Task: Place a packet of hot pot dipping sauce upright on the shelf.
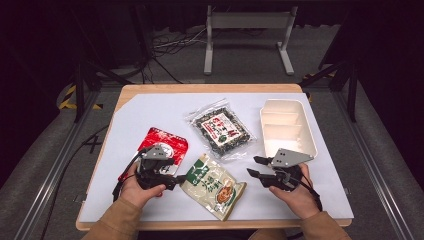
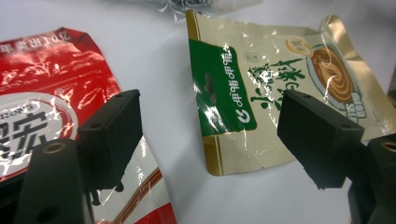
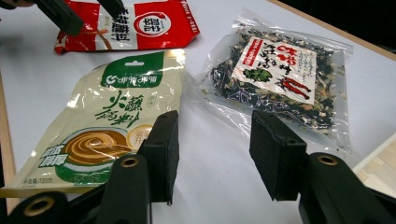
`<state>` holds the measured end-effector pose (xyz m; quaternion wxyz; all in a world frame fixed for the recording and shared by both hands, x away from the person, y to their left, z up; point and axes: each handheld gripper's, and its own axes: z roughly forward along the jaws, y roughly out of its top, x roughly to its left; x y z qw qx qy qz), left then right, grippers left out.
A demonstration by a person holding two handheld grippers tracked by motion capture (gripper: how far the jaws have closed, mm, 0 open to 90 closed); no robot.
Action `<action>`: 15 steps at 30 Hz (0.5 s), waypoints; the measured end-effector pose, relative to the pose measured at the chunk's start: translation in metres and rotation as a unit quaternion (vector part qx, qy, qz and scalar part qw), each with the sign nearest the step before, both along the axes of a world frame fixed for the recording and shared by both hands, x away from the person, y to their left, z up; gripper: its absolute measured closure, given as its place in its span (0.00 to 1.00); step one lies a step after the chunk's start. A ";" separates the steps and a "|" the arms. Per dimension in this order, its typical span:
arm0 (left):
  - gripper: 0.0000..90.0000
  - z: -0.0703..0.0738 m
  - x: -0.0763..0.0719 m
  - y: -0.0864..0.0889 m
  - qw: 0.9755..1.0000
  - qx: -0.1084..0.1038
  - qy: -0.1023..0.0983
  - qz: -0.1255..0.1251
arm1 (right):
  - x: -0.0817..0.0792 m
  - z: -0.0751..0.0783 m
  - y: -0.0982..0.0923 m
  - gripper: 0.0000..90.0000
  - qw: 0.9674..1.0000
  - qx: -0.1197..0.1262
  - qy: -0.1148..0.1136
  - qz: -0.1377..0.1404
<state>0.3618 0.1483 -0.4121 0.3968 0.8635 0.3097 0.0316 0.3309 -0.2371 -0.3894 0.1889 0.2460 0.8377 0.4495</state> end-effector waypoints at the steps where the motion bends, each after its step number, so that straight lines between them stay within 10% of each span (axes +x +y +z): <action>1: 0.25 -0.002 0.001 -0.002 1.000 -0.001 0.005 0.000 | 0.000 0.000 0.001 0.58 1.000 -0.001 0.000 0.002; 15: 0.26 -0.021 0.007 -0.027 0.999 0.027 0.032 -0.030 | 0.000 -0.003 0.003 0.56 1.000 -0.008 0.003 0.010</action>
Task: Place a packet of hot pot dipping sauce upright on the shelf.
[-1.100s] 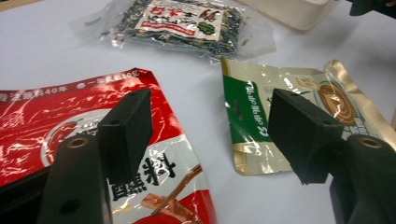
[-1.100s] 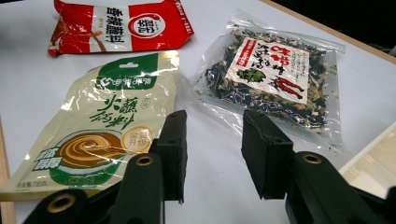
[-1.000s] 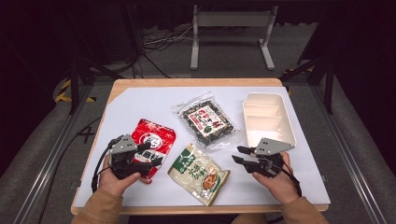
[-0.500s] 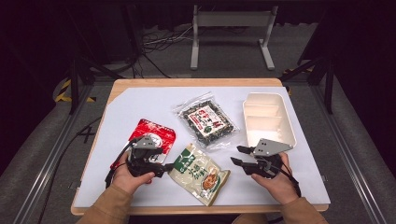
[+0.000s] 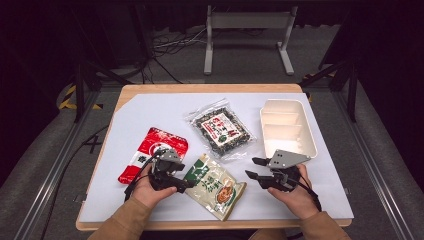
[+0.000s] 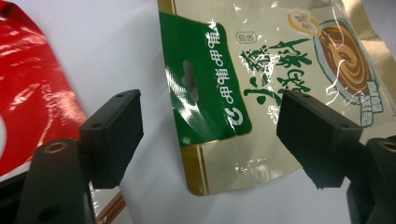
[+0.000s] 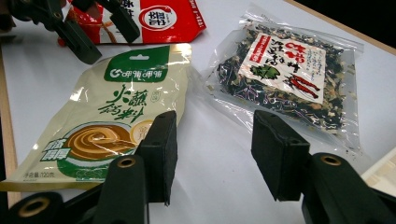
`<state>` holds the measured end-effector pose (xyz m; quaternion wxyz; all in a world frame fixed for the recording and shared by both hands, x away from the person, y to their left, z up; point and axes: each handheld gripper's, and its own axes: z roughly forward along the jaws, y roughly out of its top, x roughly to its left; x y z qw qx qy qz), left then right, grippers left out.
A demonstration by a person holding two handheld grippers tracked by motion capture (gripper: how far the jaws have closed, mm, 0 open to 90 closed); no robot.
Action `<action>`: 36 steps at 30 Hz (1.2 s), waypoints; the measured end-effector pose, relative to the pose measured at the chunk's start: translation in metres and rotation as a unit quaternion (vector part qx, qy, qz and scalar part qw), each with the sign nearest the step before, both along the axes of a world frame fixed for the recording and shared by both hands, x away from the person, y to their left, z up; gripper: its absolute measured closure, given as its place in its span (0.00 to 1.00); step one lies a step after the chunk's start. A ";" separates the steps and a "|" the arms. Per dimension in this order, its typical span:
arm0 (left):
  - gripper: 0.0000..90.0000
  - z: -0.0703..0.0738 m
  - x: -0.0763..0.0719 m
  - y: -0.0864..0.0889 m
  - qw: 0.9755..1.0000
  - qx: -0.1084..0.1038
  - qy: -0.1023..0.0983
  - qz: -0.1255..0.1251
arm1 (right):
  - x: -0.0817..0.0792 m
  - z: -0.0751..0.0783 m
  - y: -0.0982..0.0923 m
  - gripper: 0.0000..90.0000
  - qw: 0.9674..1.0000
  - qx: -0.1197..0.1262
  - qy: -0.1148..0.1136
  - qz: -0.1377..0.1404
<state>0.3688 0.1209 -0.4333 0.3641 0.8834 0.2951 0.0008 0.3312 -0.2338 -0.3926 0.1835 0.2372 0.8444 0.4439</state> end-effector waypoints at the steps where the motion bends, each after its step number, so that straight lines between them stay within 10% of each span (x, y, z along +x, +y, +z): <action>1: 0.26 -0.002 0.000 -0.001 1.000 0.000 0.005 0.001 | 0.000 0.000 0.000 0.56 1.000 0.000 -0.001 0.000; 11: 0.27 -0.010 0.002 -0.008 0.999 -0.015 0.036 -0.018 | 0.001 -0.001 0.001 0.52 0.999 0.018 0.017 0.023; 19: 0.36 -0.007 -0.003 -0.007 1.000 -0.009 0.018 -0.019 | 0.002 -0.001 0.002 0.51 0.999 0.020 0.024 0.030; 27: 0.59 -0.007 -0.007 -0.009 1.000 0.027 -0.009 -0.005 | 0.002 -0.001 0.001 0.51 0.999 0.029 0.029 0.036; 36: 0.90 0.001 -0.017 -0.015 0.999 0.018 -0.033 -0.026 | 0.002 -0.001 0.002 0.51 0.998 0.028 0.030 0.040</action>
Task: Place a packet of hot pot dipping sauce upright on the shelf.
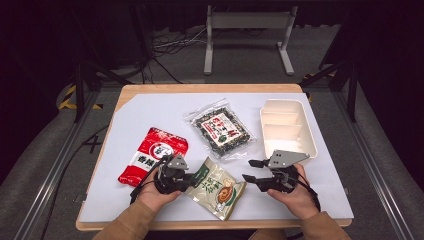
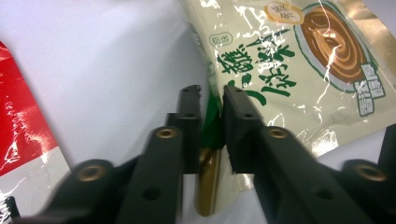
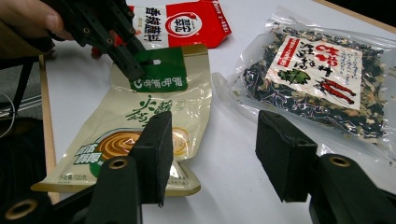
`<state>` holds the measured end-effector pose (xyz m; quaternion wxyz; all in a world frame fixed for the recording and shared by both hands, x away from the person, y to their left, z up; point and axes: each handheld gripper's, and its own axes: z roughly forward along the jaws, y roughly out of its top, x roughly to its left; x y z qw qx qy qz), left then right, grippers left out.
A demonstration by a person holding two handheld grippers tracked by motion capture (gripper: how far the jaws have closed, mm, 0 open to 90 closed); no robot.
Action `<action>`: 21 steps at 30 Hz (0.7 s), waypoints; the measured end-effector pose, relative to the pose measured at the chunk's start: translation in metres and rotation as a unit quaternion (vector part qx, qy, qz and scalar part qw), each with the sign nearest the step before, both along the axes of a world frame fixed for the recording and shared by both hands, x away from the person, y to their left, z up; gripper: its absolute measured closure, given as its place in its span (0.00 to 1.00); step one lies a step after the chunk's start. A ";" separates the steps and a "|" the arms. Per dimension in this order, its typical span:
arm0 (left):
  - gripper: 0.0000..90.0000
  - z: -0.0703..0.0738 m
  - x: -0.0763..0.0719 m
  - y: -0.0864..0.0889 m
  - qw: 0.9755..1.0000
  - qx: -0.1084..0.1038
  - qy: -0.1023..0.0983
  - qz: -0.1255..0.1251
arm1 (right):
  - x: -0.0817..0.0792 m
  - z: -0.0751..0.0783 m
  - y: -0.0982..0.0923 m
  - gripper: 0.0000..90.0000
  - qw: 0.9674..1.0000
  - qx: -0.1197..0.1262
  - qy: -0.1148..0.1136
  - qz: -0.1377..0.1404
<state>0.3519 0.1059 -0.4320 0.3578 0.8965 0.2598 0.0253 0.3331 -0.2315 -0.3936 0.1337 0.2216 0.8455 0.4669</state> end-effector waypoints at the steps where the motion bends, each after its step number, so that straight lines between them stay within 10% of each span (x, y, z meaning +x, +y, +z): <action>1: 1.00 0.000 -0.001 -0.001 1.000 -0.005 0.006 -0.002 | 0.000 0.000 0.000 0.51 1.000 0.000 0.000 0.000; 21: 1.00 0.038 -0.014 0.013 0.998 -0.060 -0.014 -0.014 | -0.003 0.007 -0.004 0.51 1.000 0.010 -0.012 -0.004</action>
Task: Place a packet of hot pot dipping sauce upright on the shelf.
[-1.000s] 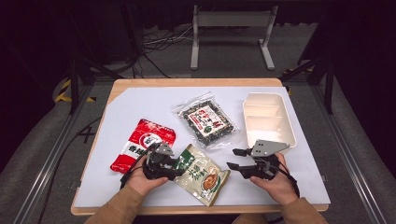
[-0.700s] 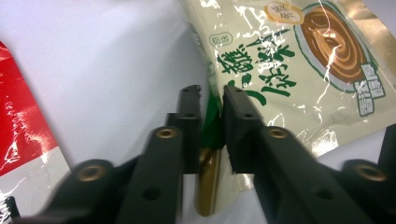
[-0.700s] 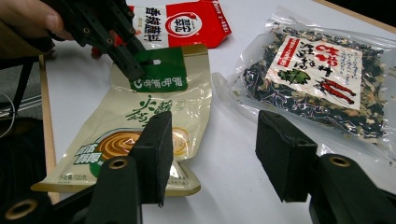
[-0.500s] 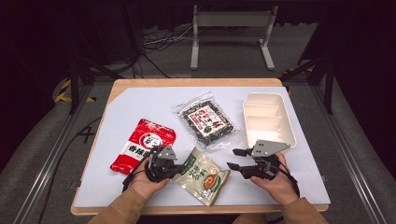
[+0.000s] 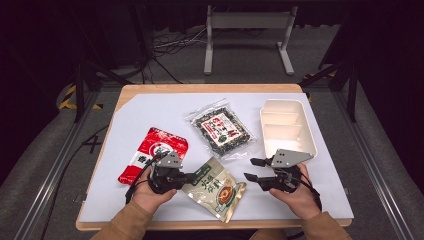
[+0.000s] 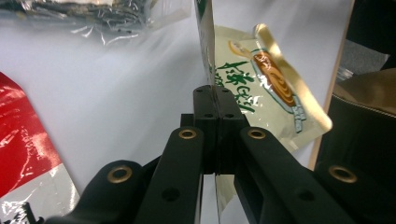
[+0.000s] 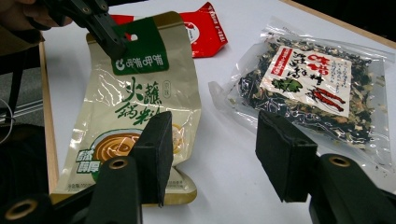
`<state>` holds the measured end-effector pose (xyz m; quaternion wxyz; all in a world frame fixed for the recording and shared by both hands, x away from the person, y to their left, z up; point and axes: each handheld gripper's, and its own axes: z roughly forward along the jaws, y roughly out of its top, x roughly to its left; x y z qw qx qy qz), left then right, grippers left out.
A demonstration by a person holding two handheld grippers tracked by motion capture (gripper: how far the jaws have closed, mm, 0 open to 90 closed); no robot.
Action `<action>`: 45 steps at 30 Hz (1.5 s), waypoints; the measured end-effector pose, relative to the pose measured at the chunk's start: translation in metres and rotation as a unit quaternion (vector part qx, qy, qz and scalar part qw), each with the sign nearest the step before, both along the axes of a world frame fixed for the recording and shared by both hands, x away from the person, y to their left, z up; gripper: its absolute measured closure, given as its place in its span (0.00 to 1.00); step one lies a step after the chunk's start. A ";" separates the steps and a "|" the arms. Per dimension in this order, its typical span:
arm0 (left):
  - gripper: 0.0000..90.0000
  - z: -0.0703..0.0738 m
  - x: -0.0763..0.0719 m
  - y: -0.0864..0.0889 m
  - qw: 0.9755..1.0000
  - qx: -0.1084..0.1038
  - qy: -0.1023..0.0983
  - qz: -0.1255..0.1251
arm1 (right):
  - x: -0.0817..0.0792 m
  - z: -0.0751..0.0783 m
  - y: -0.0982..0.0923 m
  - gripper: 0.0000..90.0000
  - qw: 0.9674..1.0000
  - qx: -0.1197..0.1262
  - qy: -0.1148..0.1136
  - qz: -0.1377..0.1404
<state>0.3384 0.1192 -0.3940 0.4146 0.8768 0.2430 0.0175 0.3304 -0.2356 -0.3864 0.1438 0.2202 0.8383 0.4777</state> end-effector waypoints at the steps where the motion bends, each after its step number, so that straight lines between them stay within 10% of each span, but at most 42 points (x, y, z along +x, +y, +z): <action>1: 1.00 0.003 -0.001 0.001 1.000 -0.002 0.000 -0.002 | 0.000 0.001 0.000 0.51 1.000 0.001 0.000 0.000; 27: 1.00 0.072 -0.025 0.021 0.995 -0.019 -0.091 -0.018 | -0.006 0.020 0.006 0.51 1.000 0.011 -0.021 0.012; 45: 1.00 0.098 -0.037 0.021 0.992 0.000 -0.125 -0.026 | 0.003 0.036 0.062 0.46 0.995 -0.020 -0.015 0.092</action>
